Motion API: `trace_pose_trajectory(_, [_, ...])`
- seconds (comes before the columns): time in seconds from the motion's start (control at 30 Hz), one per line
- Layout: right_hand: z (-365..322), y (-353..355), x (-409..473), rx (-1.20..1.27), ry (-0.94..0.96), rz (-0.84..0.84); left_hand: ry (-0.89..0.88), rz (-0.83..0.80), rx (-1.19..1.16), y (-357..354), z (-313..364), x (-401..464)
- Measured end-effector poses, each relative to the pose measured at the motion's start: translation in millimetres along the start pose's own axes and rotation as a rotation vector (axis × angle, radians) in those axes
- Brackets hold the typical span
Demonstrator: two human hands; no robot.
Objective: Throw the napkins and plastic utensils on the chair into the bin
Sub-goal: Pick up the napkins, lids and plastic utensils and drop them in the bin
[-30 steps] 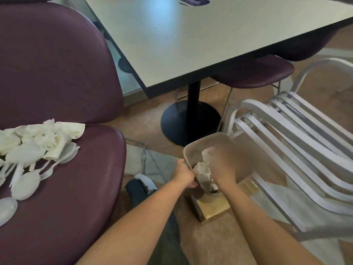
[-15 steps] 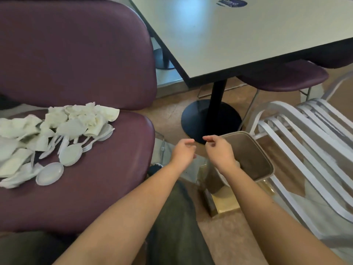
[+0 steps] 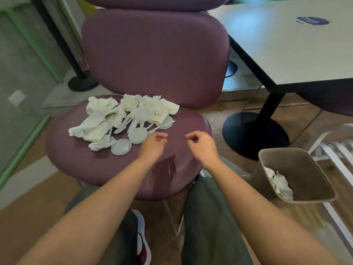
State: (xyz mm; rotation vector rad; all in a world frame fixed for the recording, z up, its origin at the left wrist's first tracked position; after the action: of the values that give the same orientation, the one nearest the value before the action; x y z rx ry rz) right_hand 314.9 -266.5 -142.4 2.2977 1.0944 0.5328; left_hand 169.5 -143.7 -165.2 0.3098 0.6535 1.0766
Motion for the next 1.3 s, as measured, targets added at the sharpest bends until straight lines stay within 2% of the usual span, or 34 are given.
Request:
trace_pose_trajectory(0.27, [-38.3,-87.9,12.8,0.004,0.014,-0.144,0.068,0.171,0.388,91.3,-62.9,24.6])
trace_pose_trajectory(0.4, [-50.0,-116.3,27.7,-0.053,0.035,-0.190,0.094,0.131,0.529,100.7,-81.2,39.6])
trace_pose_trajectory(0.57, [-64.0,-154.7,54.5,-0.152,0.100,-0.245,0.049,0.166,0.608,106.8,-90.2,60.5])
trace_pose_trajectory(0.8, [-73.3,-186.1,81.8,-0.351,0.198,-0.328,0.026,0.225,0.834,107.8,-93.5,76.8])
trace_pose_trajectory(0.9, [-66.1,-196.7,83.7,-0.426,0.198,-0.398,0.030,0.244,0.840,110.6,-91.5,80.2])
trace_pose_trajectory(1.0, [-60.0,-196.1,82.7,-0.426,0.169,-0.397,0.003,0.184,0.811,108.9,-88.9,83.2])
trace_pose_trajectory(1.17, [-53.8,-179.6,76.6,-0.225,0.059,-0.315,-0.015,0.144,0.797,106.3,-84.3,82.6])
trace_pose_trajectory(1.3, [-46.5,-165.3,71.3,-0.110,0.019,-0.244,-0.068,0.239,0.780,116.9,-75.9,76.4])
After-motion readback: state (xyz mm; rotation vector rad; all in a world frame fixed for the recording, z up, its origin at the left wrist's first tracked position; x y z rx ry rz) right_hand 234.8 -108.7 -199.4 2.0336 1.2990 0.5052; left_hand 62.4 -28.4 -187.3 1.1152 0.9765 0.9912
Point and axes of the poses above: each hand's wrist, its own x-axis towards the middle knuckle, its own y-axis out of the back of the hand, z = x × y, the point moved 7 cm from there along x, towards the middle knuckle, and after that the axes turned 9 degrees about y, right-handed, at the moved point
